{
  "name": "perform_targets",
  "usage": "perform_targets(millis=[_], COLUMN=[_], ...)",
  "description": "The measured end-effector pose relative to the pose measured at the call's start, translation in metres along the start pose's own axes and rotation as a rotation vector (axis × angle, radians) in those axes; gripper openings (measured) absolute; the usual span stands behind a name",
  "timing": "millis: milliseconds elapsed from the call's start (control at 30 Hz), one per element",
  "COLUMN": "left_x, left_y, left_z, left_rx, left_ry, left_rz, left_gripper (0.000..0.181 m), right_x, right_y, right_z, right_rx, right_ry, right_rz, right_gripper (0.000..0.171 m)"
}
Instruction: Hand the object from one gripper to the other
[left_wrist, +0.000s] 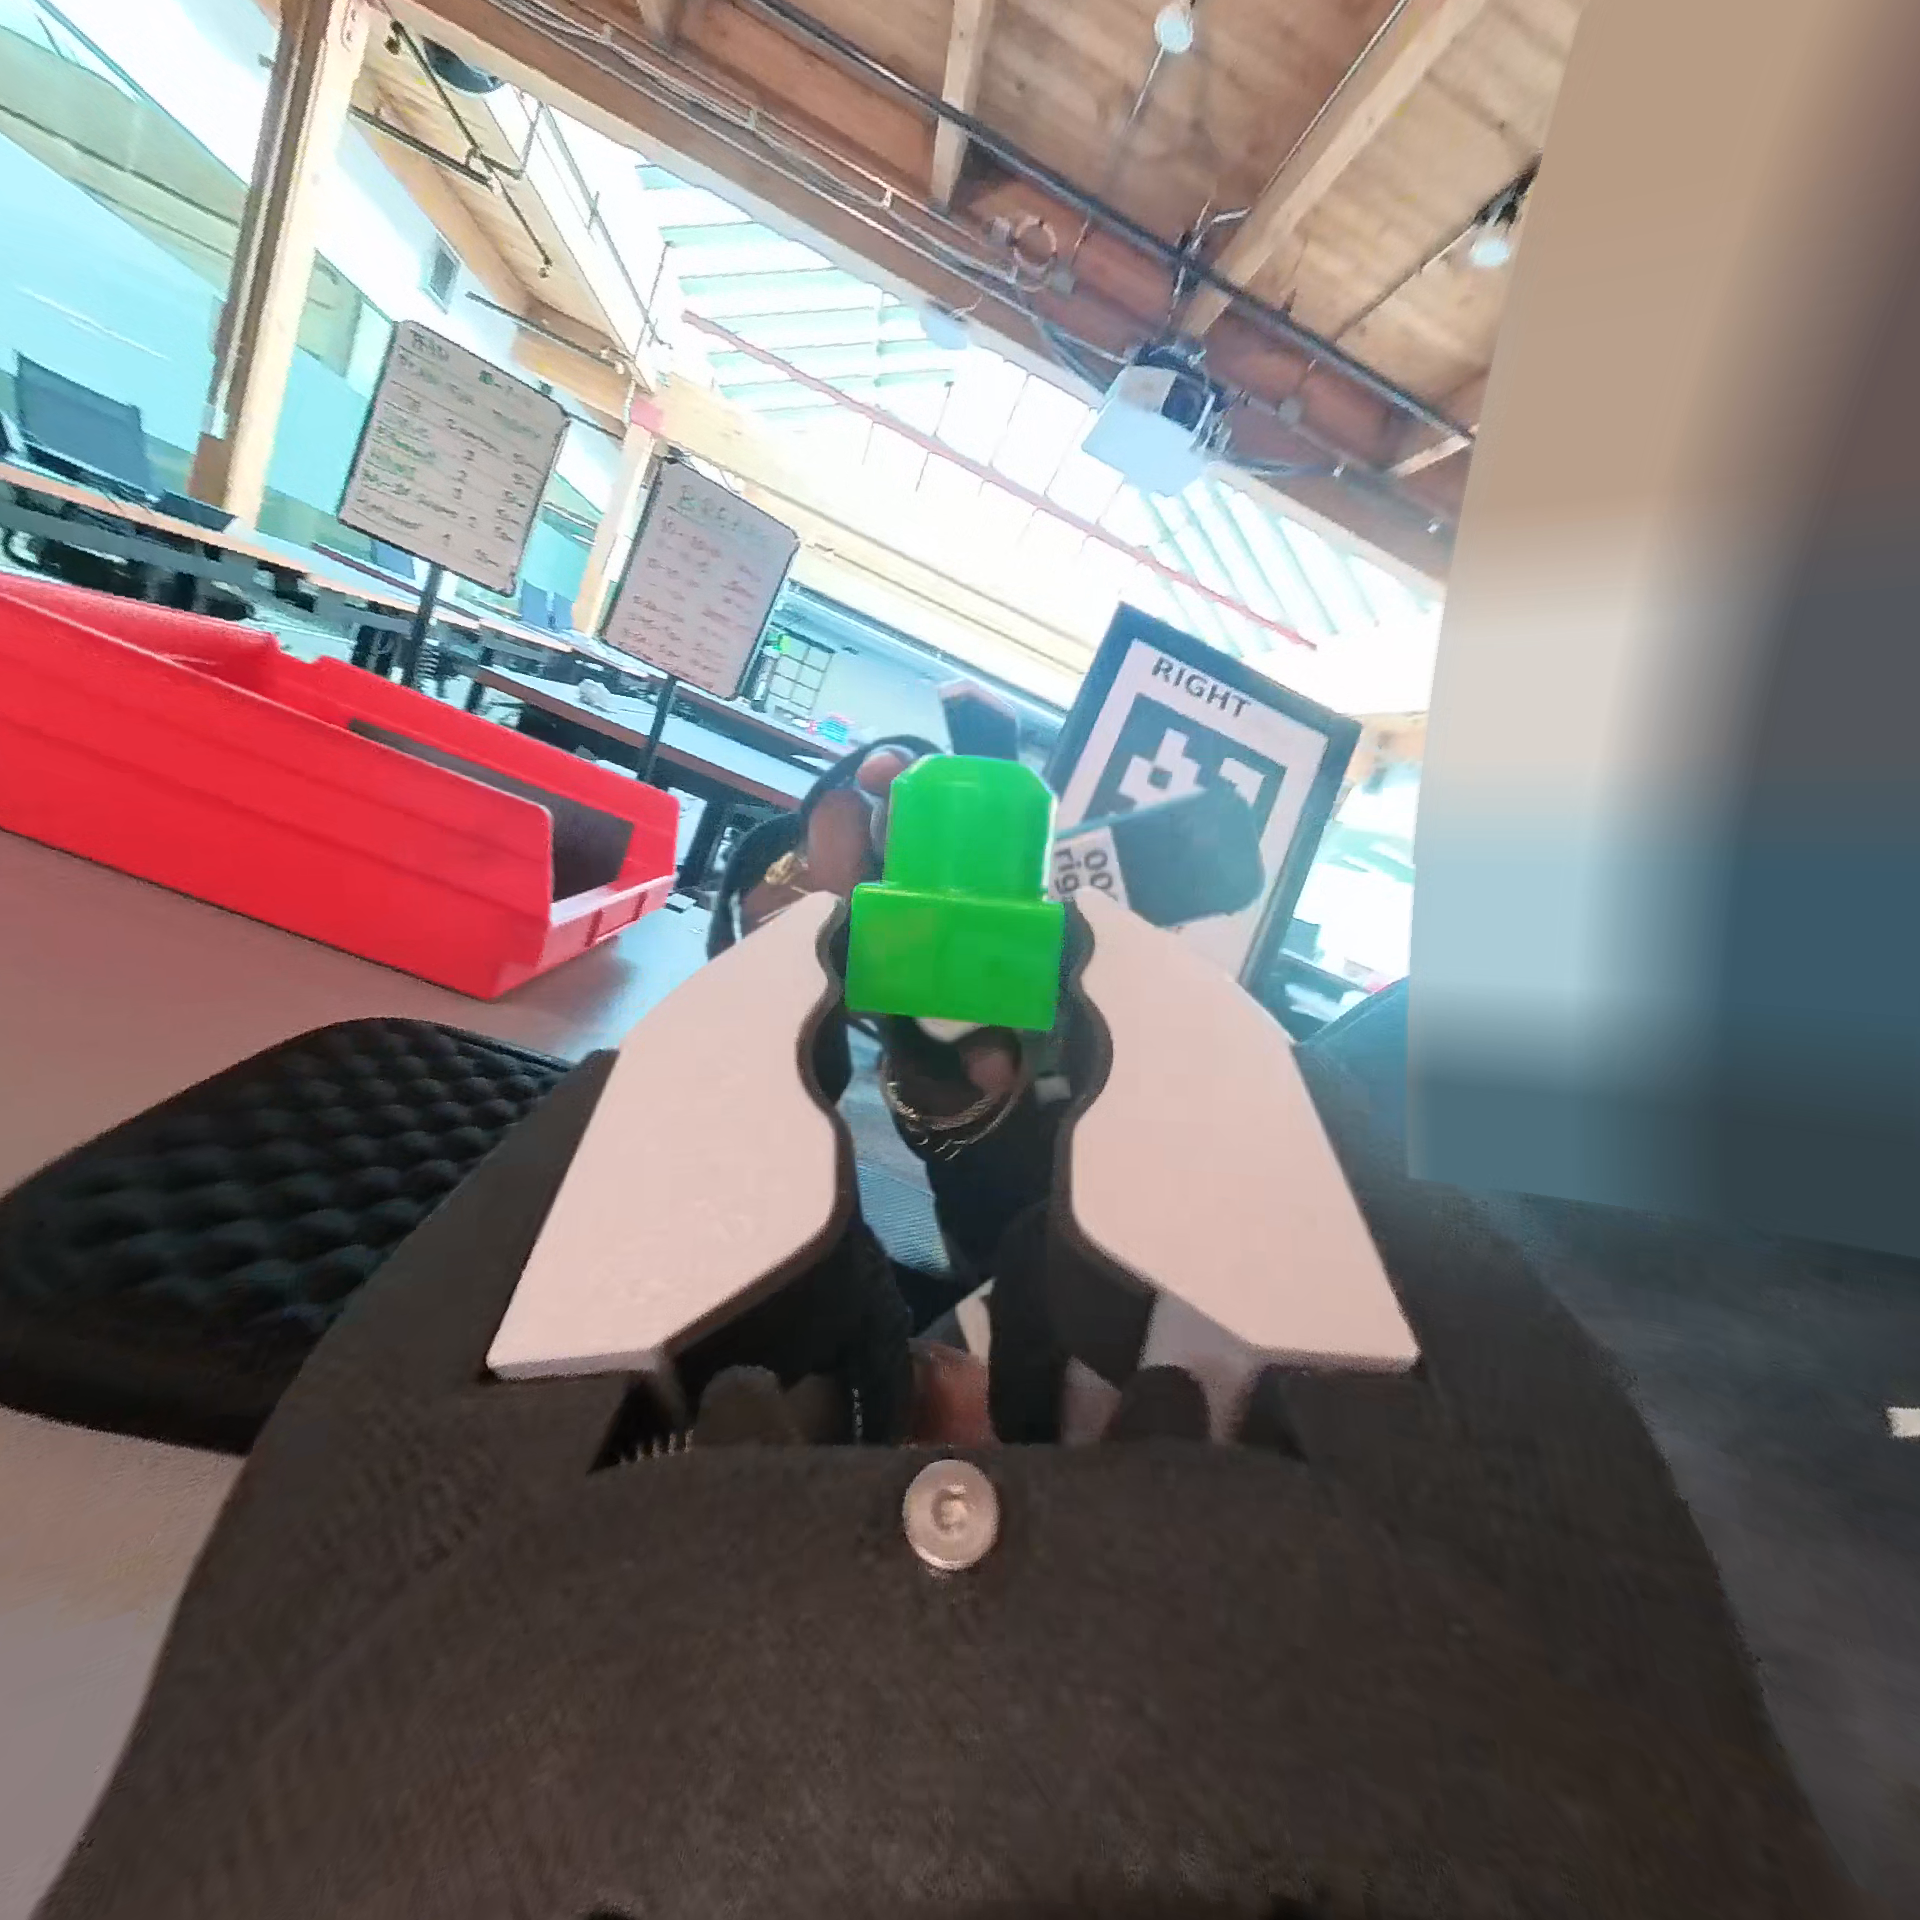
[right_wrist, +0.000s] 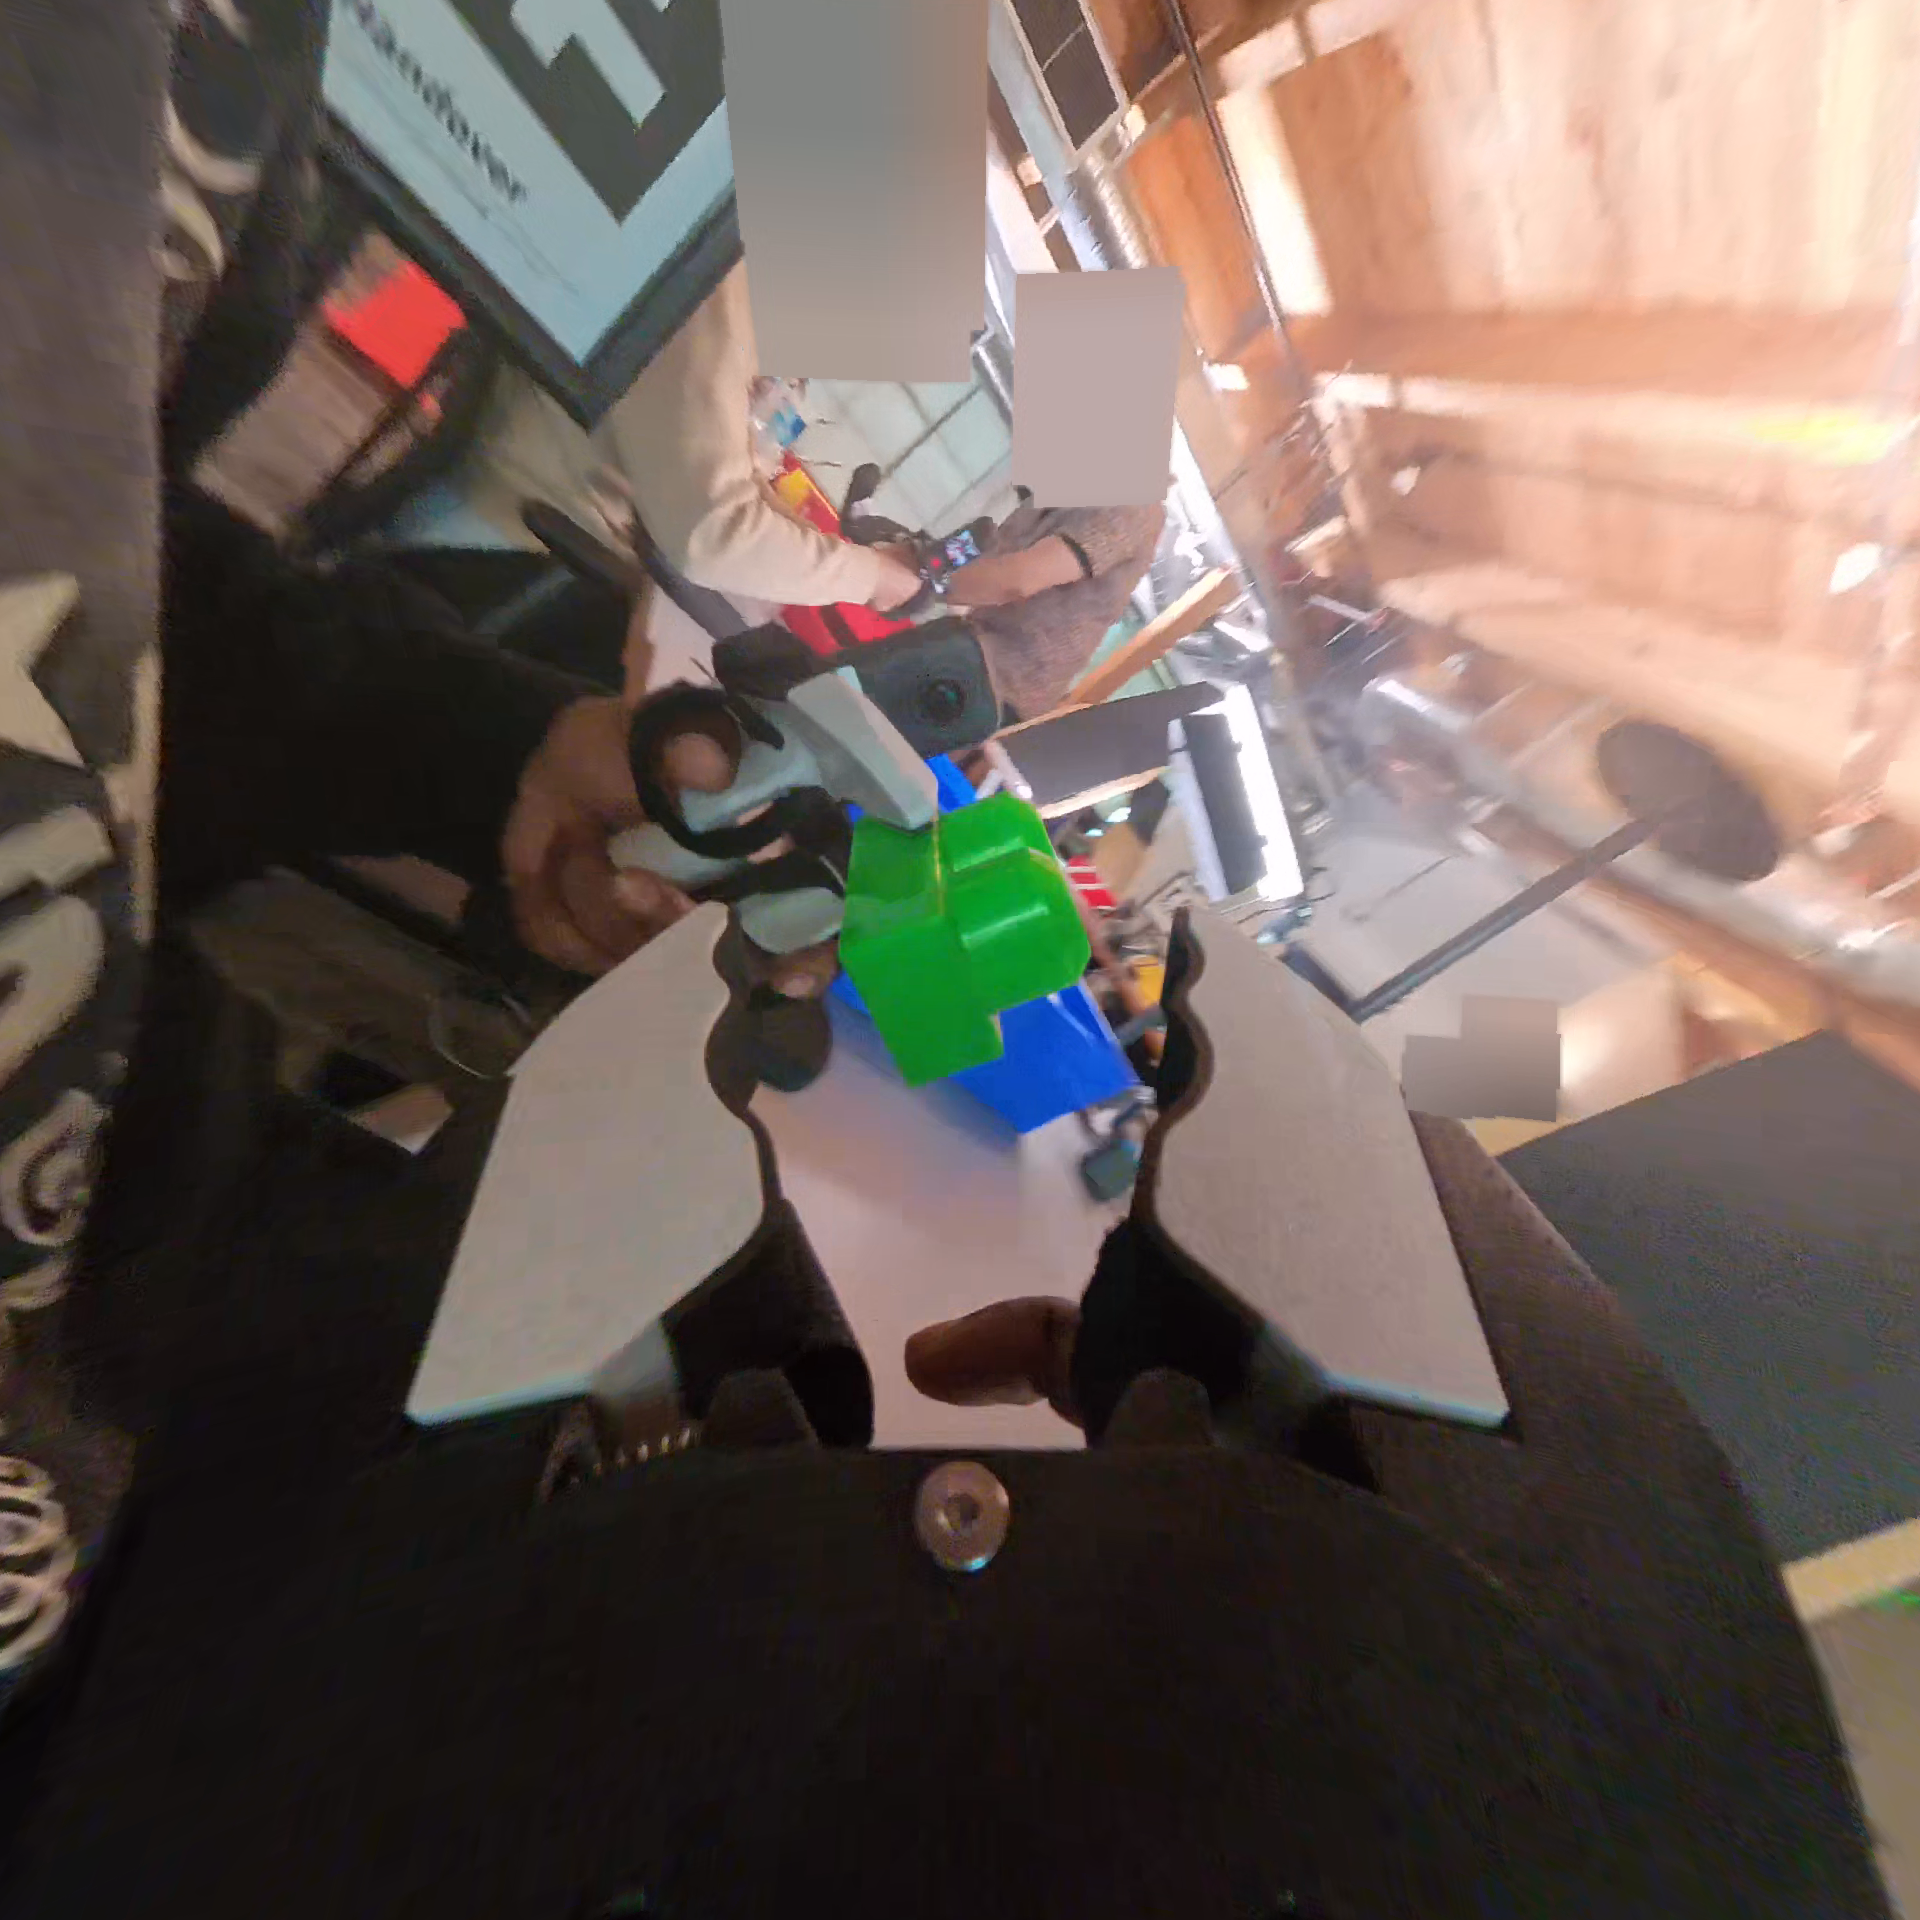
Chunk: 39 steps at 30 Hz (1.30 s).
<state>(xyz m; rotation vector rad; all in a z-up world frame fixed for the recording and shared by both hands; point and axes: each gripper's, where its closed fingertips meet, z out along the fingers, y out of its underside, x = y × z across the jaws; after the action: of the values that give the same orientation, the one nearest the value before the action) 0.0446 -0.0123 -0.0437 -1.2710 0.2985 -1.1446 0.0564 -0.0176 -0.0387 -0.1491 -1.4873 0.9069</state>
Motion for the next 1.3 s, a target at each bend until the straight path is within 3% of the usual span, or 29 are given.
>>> perform_targets(millis=[33,167,267,400,467,633,700,900,1000,1167,1300], left_x=[0.001,0.004,0.006,0.006,0.008,0.008,0.007,0.013,0.016,0.014,0.015], left_y=[0.0,0.008,0.011,0.012,0.011,0.011,0.011,0.007,0.013,0.016,0.008], left_z=[0.001,0.006,0.009,0.009,0.008,0.002,0.002,0.003,0.007,0.007,0.005], left_rx=[0.002,-0.032,-0.039,-0.049,-0.044,-0.089,-0.105,-0.05,-0.077,-0.116,-0.073], left_ry=[0.007,0.031,0.048,0.044,0.027,-0.111,-0.142,-0.103,-0.072,-0.079,-0.056], left_rz=[-0.017,-0.042,-0.057,-0.018,0.098,0.621,0.7,0.638,0.621,0.594,0.446], left_gripper=[0.037,0.037,0.037,0.037,0.04,0.057,0.059,0.059,0.049,0.048,0.048], right_x=[0.0,-0.002,-0.002,-0.001,0.0,0.003,0.0,-0.011,-0.016,-0.018,-0.015], right_y=[0.001,0.009,0.006,0.011,0.009,0.015,0.012,0.004,0.003,0.005,0.003], right_z=[0.002,0.008,0.01,0.009,0.008,0.005,0.004,0.003,0.005,0.005,0.004], right_rx=[-0.018,-0.093,-0.081,-0.133,-0.118,-0.101,-0.064,-0.008,-0.009,-0.014,0.016], right_ry=[0.02,0.063,0.096,0.064,0.048,-0.038,-0.089,-0.187,-0.209,-0.219,-0.177], right_rz=[-0.059,-0.206,-0.241,-0.217,-0.121,0.28,0.417,0.517,0.524,0.541,0.455], right_gripper=[0.078,0.078,0.052,0.048,0.048,0.048,0.048,0.048,0.047,0.047,0.05])
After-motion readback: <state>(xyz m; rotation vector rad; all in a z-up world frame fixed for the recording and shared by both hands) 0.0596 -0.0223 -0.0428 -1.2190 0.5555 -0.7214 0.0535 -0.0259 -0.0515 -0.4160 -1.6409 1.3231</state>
